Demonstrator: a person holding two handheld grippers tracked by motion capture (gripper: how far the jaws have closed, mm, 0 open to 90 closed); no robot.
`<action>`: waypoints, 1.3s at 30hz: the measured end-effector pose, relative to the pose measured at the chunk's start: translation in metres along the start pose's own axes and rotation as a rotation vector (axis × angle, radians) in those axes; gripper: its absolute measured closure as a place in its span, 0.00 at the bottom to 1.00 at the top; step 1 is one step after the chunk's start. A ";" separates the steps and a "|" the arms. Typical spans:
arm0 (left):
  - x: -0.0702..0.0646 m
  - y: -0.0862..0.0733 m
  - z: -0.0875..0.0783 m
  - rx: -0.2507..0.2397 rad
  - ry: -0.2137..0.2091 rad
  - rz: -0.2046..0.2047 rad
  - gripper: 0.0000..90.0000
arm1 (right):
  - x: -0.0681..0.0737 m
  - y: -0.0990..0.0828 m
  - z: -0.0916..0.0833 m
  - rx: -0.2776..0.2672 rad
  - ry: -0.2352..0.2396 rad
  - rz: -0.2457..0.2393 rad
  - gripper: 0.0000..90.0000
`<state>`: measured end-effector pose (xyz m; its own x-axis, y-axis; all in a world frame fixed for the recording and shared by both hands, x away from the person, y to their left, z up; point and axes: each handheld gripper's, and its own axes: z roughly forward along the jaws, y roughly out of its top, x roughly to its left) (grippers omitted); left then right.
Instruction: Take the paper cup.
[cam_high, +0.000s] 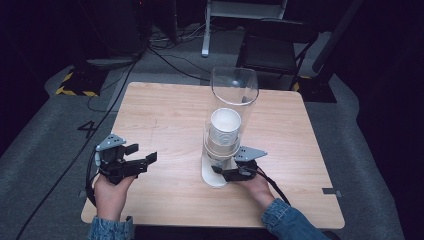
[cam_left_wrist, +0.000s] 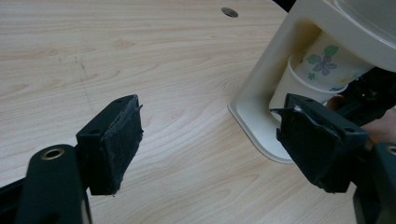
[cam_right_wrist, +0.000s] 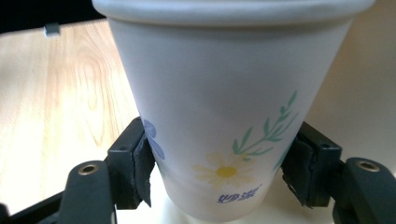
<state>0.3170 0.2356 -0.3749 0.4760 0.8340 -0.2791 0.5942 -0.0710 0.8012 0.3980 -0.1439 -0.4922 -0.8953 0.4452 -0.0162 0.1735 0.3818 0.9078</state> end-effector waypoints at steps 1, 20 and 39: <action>0.000 0.000 0.000 0.000 -0.002 0.003 0.24 | 0.000 -0.001 0.000 0.015 -0.001 -0.003 0.37; -0.004 0.013 0.025 0.028 -0.045 0.024 0.24 | 0.001 -0.011 -0.020 0.138 -0.045 -0.041 0.37; -0.010 0.025 0.048 0.057 -0.083 0.049 0.24 | -0.025 -0.014 -0.067 0.126 -0.155 0.006 0.37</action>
<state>0.3584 0.1990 -0.3779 0.5565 0.7804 -0.2851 0.6037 -0.1440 0.7841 0.3905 -0.2140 -0.4764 -0.8220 0.5632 -0.0841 0.2371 0.4728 0.8487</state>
